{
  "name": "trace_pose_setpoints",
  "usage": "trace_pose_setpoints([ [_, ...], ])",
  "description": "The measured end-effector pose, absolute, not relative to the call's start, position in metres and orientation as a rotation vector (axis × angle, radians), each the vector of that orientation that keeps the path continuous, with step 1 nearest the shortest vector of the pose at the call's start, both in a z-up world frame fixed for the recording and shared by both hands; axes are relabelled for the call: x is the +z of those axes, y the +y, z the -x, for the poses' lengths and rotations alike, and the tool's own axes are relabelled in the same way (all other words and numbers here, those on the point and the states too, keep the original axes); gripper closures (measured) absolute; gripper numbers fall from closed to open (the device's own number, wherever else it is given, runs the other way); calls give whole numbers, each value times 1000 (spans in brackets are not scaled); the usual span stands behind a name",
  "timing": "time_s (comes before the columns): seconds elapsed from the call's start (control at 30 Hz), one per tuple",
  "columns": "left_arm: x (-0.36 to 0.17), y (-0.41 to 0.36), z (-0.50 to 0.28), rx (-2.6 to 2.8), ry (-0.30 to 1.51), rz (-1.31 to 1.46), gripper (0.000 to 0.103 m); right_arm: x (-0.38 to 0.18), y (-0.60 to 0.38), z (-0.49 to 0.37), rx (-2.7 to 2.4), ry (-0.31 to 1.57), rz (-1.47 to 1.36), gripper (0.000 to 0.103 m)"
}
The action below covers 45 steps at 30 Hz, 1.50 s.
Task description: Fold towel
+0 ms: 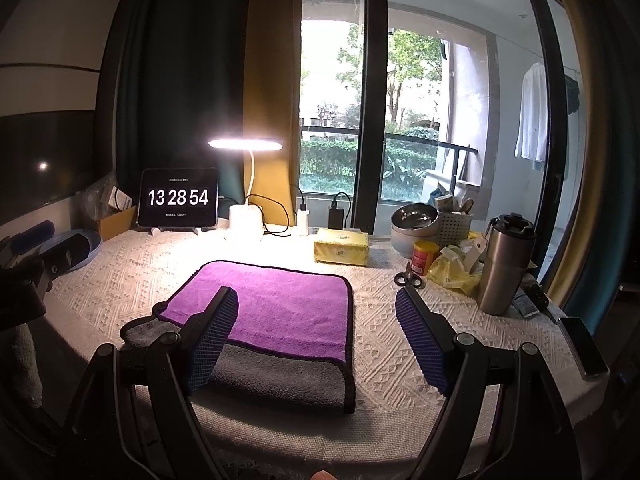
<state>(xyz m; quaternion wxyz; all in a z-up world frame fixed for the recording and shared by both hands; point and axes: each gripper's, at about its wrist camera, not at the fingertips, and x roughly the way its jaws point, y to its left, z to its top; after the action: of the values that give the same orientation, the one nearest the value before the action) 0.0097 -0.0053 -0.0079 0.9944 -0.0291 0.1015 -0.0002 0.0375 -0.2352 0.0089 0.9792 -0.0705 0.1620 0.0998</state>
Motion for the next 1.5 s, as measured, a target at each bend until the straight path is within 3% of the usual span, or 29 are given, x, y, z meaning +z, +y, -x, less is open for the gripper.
trace_pose_setpoints([
  [0.97,-13,-11,-11,-3,218,46,1,5,-240,-39,201,336,133,19],
  [1.5,-40,-1,-51,-26,376,60,1,-16,-241,-60,202,402,126,19],
])
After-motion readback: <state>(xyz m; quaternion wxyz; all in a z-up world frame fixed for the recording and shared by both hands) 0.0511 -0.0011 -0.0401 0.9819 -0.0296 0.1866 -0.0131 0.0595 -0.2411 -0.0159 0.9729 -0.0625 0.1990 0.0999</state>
